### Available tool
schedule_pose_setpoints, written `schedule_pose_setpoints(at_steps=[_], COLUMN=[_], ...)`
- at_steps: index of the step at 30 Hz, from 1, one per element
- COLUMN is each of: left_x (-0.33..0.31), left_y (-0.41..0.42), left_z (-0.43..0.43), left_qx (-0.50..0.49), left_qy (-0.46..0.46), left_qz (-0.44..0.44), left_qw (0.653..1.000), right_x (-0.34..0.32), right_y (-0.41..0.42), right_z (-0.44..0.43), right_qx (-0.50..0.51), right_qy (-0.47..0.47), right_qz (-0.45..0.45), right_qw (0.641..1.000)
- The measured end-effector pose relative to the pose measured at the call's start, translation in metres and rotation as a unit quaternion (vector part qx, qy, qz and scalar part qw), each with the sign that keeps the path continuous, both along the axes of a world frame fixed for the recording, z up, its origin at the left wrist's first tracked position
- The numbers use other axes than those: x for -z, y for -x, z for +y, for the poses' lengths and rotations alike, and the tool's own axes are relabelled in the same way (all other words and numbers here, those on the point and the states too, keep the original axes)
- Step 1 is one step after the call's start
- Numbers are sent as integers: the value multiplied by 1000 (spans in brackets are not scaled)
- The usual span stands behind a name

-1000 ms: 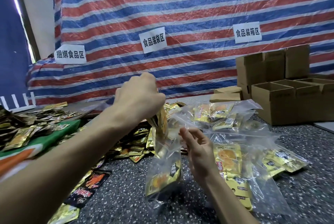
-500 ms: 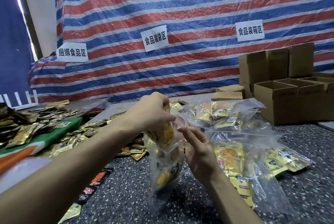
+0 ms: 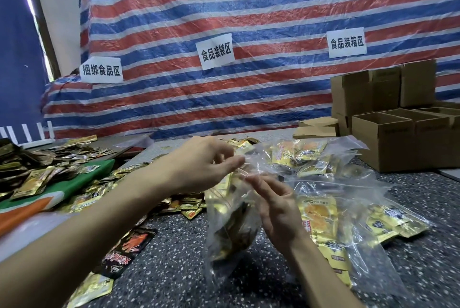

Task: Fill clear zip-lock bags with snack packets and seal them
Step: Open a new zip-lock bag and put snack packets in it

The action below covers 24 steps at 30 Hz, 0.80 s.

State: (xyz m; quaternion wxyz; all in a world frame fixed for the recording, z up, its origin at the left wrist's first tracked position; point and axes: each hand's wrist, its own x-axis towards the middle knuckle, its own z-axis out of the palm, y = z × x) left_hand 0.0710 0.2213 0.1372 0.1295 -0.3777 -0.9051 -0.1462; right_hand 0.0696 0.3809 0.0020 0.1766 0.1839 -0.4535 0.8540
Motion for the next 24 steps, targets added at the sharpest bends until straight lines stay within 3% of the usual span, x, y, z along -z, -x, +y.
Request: schedule_pose_setpoints(at_steps=[4,7,9,13,16,19,24], left_x=[12,26,28,21,15,11,4], left_y=[-27,-34,-34,-22,-13,-5,6], left_z=[-16,-24,-32,-53,-69,-85,-103], left_qx=[24,17,12,5,-9,-25,-57], left_qy=[75,122,70,-46,-55,-57,-77], left_qz=[-16,74,110,61,46,52,51], left_qw=[997,990,991,997,997,997,994], right_x=[1,-1,-2,-2,-3,-6,-28], right_y=[2,0,-1,-3,-4,-3,-6], right_z=[1,1,0,1,3,2,-6], right_qx=[-5,-54,-66,-55,-28,67,164], right_qy=[-5,16,24,10,-14,-90,-207], right_qz=[6,25,30,7,3,-3,77], right_qw=[1000,998,997,998,1000,994,961])
